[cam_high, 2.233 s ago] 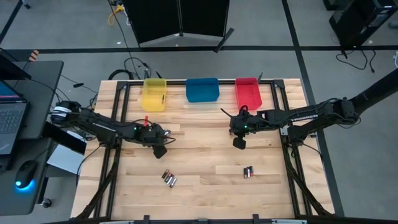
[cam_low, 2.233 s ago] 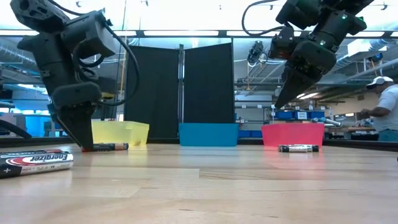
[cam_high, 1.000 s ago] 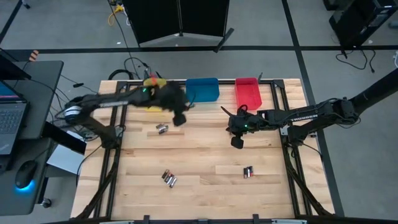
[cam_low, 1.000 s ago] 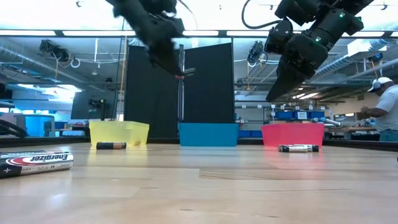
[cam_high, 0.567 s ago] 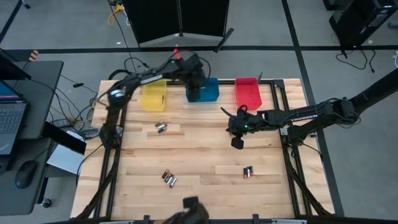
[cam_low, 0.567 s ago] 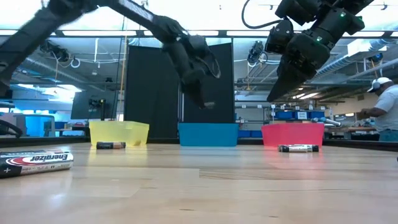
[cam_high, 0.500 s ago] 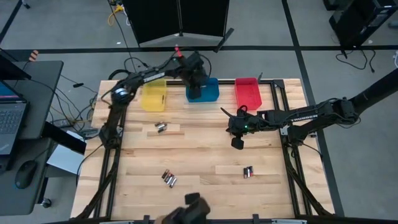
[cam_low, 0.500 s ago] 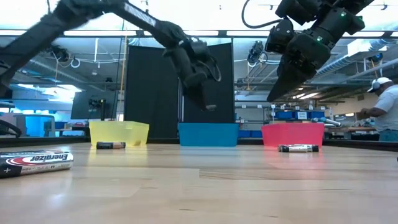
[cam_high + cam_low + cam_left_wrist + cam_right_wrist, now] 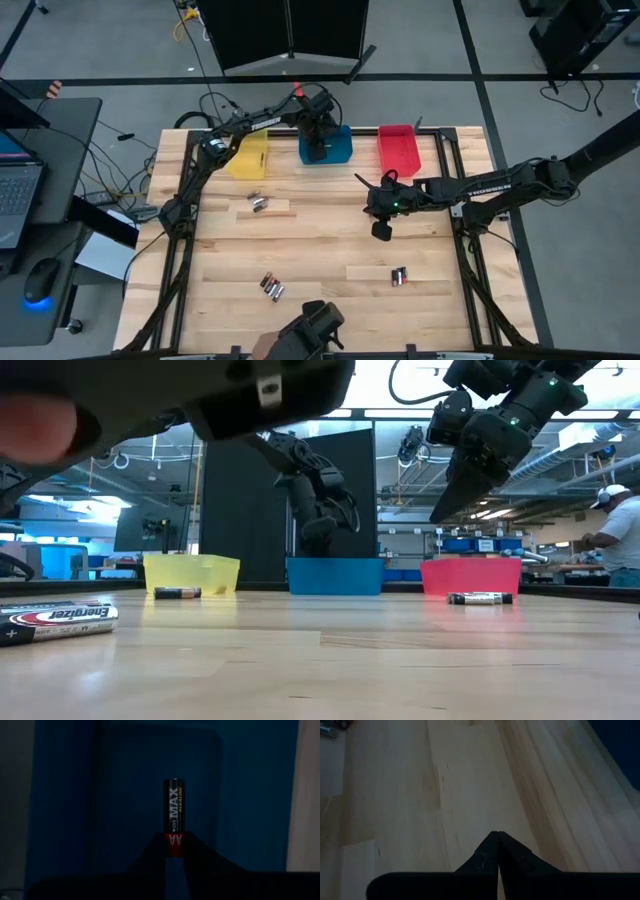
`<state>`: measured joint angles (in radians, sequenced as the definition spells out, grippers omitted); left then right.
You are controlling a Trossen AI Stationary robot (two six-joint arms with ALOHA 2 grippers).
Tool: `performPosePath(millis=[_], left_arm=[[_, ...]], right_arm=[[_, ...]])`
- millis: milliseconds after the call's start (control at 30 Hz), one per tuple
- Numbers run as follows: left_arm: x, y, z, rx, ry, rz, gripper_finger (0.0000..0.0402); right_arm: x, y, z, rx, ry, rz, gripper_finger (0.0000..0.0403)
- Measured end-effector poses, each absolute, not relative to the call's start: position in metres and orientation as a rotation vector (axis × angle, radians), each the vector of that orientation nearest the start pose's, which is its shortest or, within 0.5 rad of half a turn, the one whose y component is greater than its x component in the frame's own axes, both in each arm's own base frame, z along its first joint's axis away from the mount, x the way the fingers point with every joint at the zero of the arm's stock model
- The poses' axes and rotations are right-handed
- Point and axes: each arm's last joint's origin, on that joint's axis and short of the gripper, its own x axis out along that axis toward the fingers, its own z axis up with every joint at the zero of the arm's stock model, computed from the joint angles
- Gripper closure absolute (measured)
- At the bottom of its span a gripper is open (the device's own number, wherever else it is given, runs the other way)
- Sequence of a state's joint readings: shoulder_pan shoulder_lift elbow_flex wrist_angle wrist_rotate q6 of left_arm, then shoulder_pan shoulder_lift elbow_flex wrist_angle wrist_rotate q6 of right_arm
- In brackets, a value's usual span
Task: Sort batteries
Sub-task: Put the black orange battery into the blue bin, then put the silver battery into the pink bin
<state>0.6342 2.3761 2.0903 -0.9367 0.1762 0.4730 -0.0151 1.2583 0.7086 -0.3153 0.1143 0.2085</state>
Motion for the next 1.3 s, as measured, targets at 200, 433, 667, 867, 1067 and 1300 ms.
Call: performPosePath(millis=[200,433,667,867,1067,1300], left_arm=[[0.402,0.289,0.184,-0.056,1.187,0.118,0.0356],[0.401,0.287,0.183,-0.048,1.231,0.145,0.0279],[0.399,0.285,0.190,-0.065,1.237,0.192,0.0264],[0.404,0.274,0.225,-0.003,1.140,0.237,0.0320],[0.411,0.245,0.271,0.050,0.995,0.226,0.0393],[0.422,0.213,0.311,0.114,0.821,0.218,0.0397]], right_arm=[[0.242,-0.007,0.204,0.175,0.846,-0.221,0.0384],[0.242,-0.007,0.204,0.175,0.846,-0.221,0.0380],[0.242,-0.007,0.204,0.167,0.845,-0.224,0.0370],[0.241,-0.008,0.205,0.120,0.843,-0.254,0.0357],[0.241,-0.009,0.205,0.077,0.848,-0.236,0.0357],[0.242,-0.008,0.199,0.054,0.800,-0.220,0.0392]])
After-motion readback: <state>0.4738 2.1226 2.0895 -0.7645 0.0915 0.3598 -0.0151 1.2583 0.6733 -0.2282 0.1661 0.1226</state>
